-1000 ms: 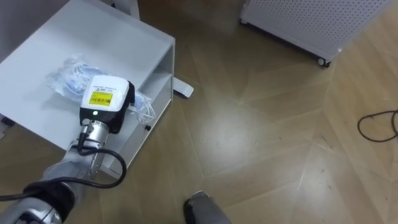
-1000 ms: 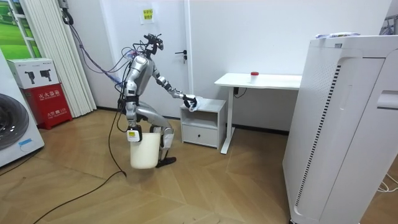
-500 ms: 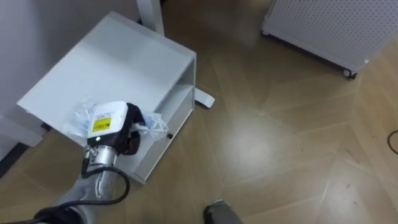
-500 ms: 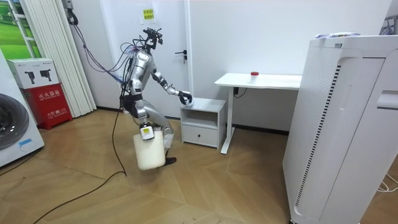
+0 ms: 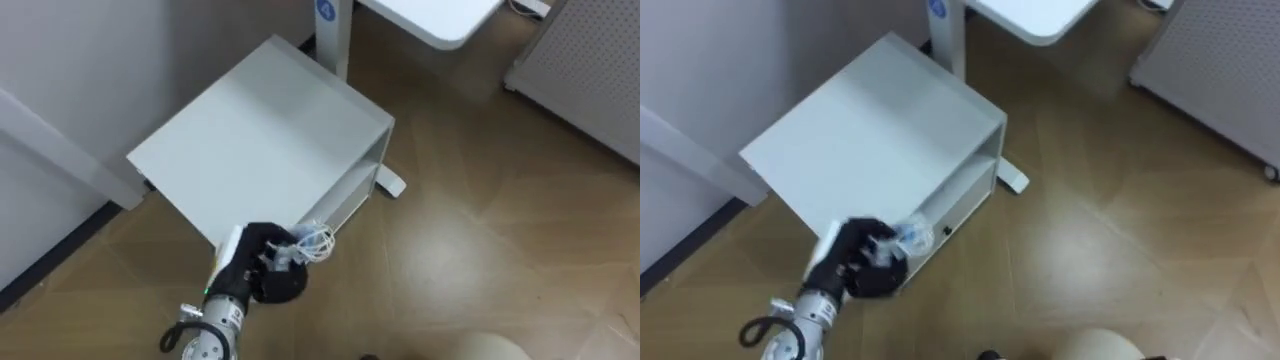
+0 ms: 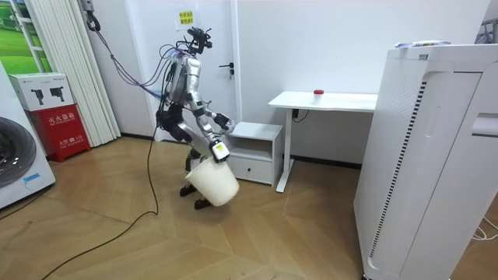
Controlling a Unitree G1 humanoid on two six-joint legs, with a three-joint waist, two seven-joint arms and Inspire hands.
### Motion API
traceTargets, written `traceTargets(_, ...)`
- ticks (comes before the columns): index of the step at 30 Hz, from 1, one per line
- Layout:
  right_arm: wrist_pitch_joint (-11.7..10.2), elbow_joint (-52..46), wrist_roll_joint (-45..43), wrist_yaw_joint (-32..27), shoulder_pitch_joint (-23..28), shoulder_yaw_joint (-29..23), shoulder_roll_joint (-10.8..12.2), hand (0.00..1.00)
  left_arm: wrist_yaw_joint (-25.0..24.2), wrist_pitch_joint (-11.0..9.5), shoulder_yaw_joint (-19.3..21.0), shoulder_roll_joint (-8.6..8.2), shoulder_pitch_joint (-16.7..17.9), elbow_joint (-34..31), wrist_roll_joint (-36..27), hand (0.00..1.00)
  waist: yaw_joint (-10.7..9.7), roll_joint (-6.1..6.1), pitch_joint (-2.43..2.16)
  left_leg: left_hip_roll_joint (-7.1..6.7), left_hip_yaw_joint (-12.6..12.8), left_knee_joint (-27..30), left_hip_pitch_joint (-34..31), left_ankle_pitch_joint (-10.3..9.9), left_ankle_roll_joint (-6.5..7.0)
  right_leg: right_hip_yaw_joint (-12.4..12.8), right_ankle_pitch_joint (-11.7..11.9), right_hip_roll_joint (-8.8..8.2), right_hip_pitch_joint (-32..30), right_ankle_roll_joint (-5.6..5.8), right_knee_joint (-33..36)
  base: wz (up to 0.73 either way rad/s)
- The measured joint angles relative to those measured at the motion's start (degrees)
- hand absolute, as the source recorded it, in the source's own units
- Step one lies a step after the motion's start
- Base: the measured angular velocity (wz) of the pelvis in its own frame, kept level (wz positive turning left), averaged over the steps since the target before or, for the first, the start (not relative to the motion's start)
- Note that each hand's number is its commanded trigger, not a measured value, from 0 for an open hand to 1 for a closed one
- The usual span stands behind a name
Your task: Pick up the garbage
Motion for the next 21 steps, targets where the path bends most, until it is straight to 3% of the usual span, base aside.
traceTargets(4,0.0,0.0,0.1,-1.3,-3.5,-0.3,1.2,1.00,-6.1,0.1,-1.0,-0.83,2.8,-3.2,-1.7,1.00,0.4,-1.05,-0.38,0.37,-0.3,-1.9,1.5,0.7,-0.02,-0.8,1.3,0.46,2.4,0.04,-3.4,-0.02)
traceTargets(8,-4.4,0.0,8.6,-0.5,-7.7,-0.6,7.0,1.00,-12.7,0.9,-4.0,-1.42,4.1,-5.1,-1.9,1.00,0.5,-1.36,-0.40,0.16,-0.1,-4.4,4.0,1.4,0.00,-0.9,2.2,0.39,4.8,0.27,-5.7,0.01)
traceTargets(9,-5.2,0.1,11.1,0.8,-8.3,-0.5,8.4,1.00,-14.7,1.2,-5.2,-1.45,4.4,-5.8,-2.2,1.00,0.6,-1.37,-0.40,-0.52,-0.1,-5.5,4.8,1.8,0.03,-1.0,2.3,0.13,5.5,0.37,-6.3,0.15)
traceTargets(12,-7.0,0.0,12.4,5.8,-8.1,1.1,10.9,1.00,-19.1,1.6,-6.6,-1.79,6.1,-6.7,-3.0,1.00,1.4,-1.40,-0.38,-0.77,-0.2,-7.1,6.0,2.2,0.11,-1.2,2.4,-0.15,6.7,0.52,-7.6,0.07)
traceTargets(17,-6.9,0.2,12.2,9.7,-6.3,1.6,12.0,1.00,-24.9,3.9,-7.2,-1.82,7.7,-7.0,-3.0,1.00,1.7,-1.41,-0.37,-0.69,-0.3,-7.3,4.8,2.3,0.20,-2.1,2.4,-0.97,6.1,0.60,-8.3,0.06)
traceTargets(21,-7.1,-0.1,12.6,10.7,-6.2,1.5,12.5,1.00,-26.9,4.1,-7.1,-1.80,7.7,-8.0,-3.0,1.00,1.8,-1.41,-0.38,-0.70,-0.1,-7.2,4.2,2.3,0.25,-2.3,2.4,-1.11,5.7,0.70,-8.2,0.00)
